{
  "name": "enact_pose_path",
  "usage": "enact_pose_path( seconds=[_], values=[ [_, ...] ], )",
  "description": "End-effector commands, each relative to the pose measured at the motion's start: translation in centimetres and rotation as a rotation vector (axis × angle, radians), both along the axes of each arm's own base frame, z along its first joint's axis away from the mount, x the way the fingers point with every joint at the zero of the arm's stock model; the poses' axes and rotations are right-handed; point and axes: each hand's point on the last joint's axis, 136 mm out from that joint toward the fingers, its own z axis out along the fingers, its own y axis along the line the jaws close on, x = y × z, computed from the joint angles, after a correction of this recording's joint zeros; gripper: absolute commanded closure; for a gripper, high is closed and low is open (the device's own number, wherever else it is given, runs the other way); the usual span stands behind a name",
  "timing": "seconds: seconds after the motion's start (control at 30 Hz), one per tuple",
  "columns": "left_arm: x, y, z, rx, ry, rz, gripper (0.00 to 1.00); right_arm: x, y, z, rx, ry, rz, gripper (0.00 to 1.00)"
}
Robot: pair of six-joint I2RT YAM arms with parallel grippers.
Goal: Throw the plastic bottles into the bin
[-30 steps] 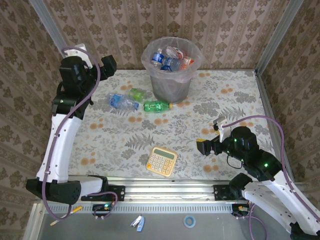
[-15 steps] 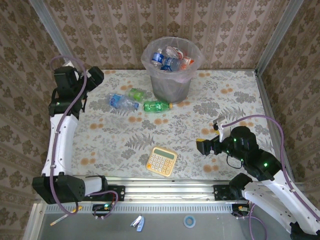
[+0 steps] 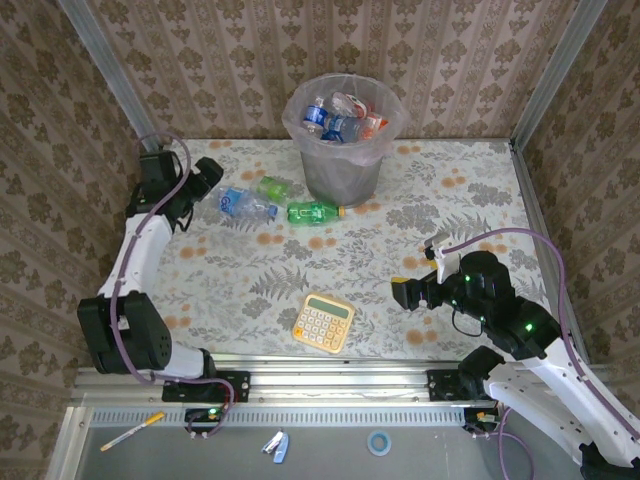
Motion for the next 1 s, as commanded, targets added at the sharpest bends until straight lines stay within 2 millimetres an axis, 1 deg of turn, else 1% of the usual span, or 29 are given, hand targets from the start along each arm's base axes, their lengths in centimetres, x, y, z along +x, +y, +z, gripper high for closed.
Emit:
enact_pose_path(
  seconds=[0.0,0.13,0.23,0.4,0.5,0.6,0.8,0.97],
  values=[
    [0.9,-0.6,-0.7,-0.067,-0.014,0.008,0.0,-0.3,0.1,0.3,0.019,0.009,0.007,0.0],
    [1.3,-1.1,-3.2,-0.1,0.029,0.015,0.0,-0.3,0.1,0.2,0.019,0.009,0.007,0.0],
    [1.7,-1.8,-5.3,-0.142,0.061,0.017,0.0,-0.4,0.1,0.3,0.026,0.006,0.005,0.0],
    [2.1,-3.8,-8.5,-0.166,0.116,-0.008,0.01,-0.5,-0.1,0.2,0.032,0.002,0.0,0.0],
    [2.3,-4.5,-10.1,-0.192,0.141,-0.002,0.01,-0.6,-0.3,0.4,0.035,-0.006,-0.007,0.0],
    [2.5,-4.9,-11.2,-0.218,0.157,0.009,0.01,-0.8,-0.5,0.6,0.037,-0.013,-0.012,0.0],
    [2.7,-5.6,-13.4,-0.261,0.194,0.033,0.03,-1.0,-0.9,0.2,0.028,-0.01,-0.021,0.0],
    [3.3,-5.8,-14.5,-0.307,0.189,0.061,0.05,-1.2,-1.1,0.1,0.025,-0.012,-0.023,0.0]
  ],
)
